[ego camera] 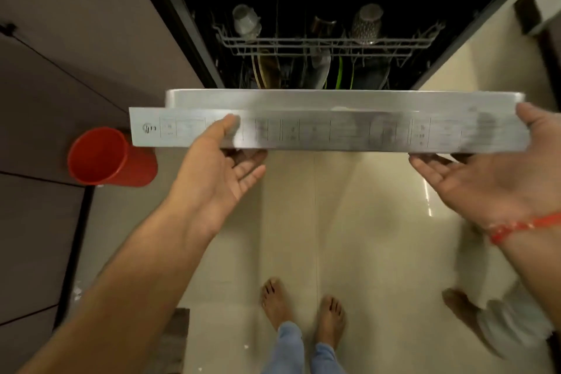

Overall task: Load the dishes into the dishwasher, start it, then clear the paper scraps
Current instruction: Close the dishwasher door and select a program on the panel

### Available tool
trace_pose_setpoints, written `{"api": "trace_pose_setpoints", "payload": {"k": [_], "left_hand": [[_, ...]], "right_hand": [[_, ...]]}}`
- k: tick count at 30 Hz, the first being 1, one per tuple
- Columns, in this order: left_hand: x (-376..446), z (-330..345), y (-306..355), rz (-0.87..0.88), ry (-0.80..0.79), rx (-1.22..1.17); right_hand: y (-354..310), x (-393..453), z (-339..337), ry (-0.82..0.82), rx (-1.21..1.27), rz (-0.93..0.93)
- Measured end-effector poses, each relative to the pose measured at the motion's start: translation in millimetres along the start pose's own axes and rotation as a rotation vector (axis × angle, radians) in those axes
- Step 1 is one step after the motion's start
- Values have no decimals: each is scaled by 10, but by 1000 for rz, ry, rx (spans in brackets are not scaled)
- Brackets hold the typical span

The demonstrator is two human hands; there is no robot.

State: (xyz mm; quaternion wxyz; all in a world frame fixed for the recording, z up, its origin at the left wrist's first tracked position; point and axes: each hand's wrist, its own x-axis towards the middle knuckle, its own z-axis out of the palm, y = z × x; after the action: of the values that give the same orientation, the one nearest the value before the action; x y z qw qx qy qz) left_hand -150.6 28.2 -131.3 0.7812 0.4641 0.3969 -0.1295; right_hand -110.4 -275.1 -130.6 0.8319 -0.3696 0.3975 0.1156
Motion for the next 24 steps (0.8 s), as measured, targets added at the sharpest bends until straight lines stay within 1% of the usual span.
{"api": "trace_pose_setpoints", "payload": {"k": [2, 3, 5, 6, 7, 8, 10, 13, 14, 15, 18, 19, 20, 21, 22, 24], "left_hand": [[58, 57, 215, 52, -84, 170], [78, 72, 322, 78, -117, 301], [114, 91, 507, 137, -138, 662], [139, 89, 595, 192, -131, 839], [175, 94, 670, 284, -116, 968], [212, 119, 739, 410, -100, 1044], [277, 208, 875, 697, -72, 1111], [420, 392, 1068, 1174, 53, 1329], [493, 449, 1126, 1267, 101, 1421], [575, 497, 1188, 1299, 145, 1521], [909, 585, 1391, 1251, 252, 1735], [1009, 591, 1451, 1232, 269, 1761], [1091, 591, 1502, 1222, 281, 1774], [1156, 581, 1541, 1222, 288, 1779], [1207, 566, 1570, 1236, 293, 1781], [1267, 529, 1602, 1295, 307, 1789]], "right_hand": [[-129, 65, 178, -39, -45, -40], [-183, 102, 268, -47, -63, -57], [-284, 190, 426, -70, -104, -76], [-325, 232, 510, -88, -123, -84], [-355, 266, 584, -99, -135, -94], [-386, 305, 652, -105, -144, -112], [-440, 379, 765, -118, -171, -149], [-530, 481, 952, -135, -212, -179], [-560, 516, 1012, -135, -220, -180], [-589, 552, 1069, -140, -231, -180], [-652, 665, 1189, -153, -343, -193], [-667, 701, 1214, -140, -443, -212], [-677, 719, 1224, -110, -614, -256], [-683, 729, 1211, -63, -844, -326], [-689, 734, 1172, -9, -1087, -436], [-692, 714, 1081, 30, -1491, -756]]}}
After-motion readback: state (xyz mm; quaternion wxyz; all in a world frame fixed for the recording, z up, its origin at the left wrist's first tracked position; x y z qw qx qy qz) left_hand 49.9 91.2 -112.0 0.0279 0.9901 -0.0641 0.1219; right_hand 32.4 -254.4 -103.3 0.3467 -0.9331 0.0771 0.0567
